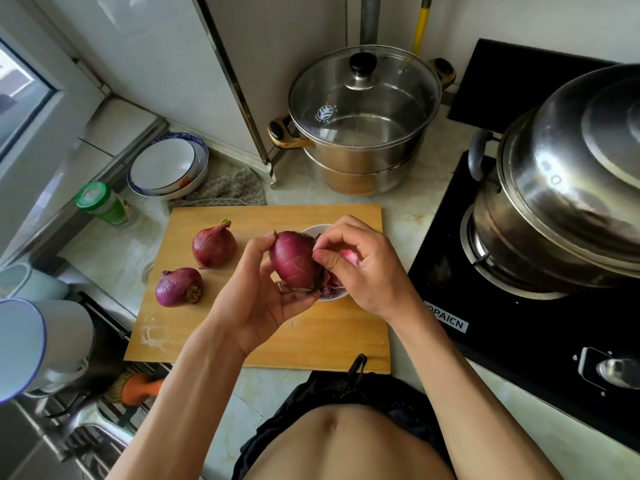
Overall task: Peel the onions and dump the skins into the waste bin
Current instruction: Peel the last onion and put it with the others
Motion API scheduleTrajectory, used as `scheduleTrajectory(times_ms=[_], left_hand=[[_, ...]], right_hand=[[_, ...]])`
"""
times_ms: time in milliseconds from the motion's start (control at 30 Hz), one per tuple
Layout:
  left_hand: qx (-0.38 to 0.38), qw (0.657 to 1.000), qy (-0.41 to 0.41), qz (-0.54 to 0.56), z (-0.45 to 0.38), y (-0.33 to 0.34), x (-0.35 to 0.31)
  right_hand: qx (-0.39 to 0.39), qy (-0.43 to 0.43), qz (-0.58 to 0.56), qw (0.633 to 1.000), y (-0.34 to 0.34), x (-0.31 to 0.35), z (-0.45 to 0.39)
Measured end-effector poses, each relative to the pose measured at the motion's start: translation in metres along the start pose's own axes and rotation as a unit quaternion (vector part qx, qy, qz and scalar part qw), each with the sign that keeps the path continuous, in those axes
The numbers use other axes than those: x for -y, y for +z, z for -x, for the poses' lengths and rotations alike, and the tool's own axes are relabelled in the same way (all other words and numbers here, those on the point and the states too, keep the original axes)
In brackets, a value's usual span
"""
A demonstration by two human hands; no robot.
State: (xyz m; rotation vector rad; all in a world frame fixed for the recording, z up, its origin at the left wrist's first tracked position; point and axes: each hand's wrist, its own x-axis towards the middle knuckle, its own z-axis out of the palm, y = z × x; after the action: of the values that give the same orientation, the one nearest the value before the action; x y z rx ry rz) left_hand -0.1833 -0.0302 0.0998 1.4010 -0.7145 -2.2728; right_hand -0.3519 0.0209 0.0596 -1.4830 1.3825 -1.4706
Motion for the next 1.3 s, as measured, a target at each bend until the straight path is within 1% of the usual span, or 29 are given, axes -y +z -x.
scheduleTrajectory(times_ms=[133,233,333,433,567,733,900,1167,1300], left_hand=[[-0.005,1.000,0.005,0.020,-0.001,-0.001,0.000],[-0.009,0.999,0.027,0.029,-0.003,-0.002,0.001],[-0.035,0.997,0.053,0.043,-0.005,-0.004,0.002],[-0.061,0.995,0.064,0.055,-0.007,-0.004,0.005],[-0.090,0.992,0.063,0.060,-0.011,-0.003,0.008],[-0.099,0.991,0.055,0.075,-0.012,-0.003,0.009],[-0.101,0.990,0.068,0.068,-0.012,0.001,0.007],[-0.111,0.989,0.091,0.023,-0.011,0.004,0.007],[-0.109,0.989,0.104,-0.002,-0.008,0.006,0.006]], right_hand=[[0.005,0.006,0.014,1.000,0.001,-0.001,0.002],[-0.028,0.020,0.031,0.999,0.000,-0.005,0.003],[-0.062,0.063,0.091,0.992,0.002,-0.015,0.001],[-0.061,0.098,0.143,0.983,0.005,-0.025,0.001],[-0.062,0.129,0.160,0.977,0.008,-0.028,0.001],[-0.070,0.086,0.184,0.977,0.010,-0.024,0.000],[-0.049,0.031,0.122,0.991,0.012,-0.013,0.001],[-0.043,-0.036,0.172,0.984,0.010,-0.014,0.000],[-0.037,-0.044,0.176,0.983,0.008,-0.014,0.000]])
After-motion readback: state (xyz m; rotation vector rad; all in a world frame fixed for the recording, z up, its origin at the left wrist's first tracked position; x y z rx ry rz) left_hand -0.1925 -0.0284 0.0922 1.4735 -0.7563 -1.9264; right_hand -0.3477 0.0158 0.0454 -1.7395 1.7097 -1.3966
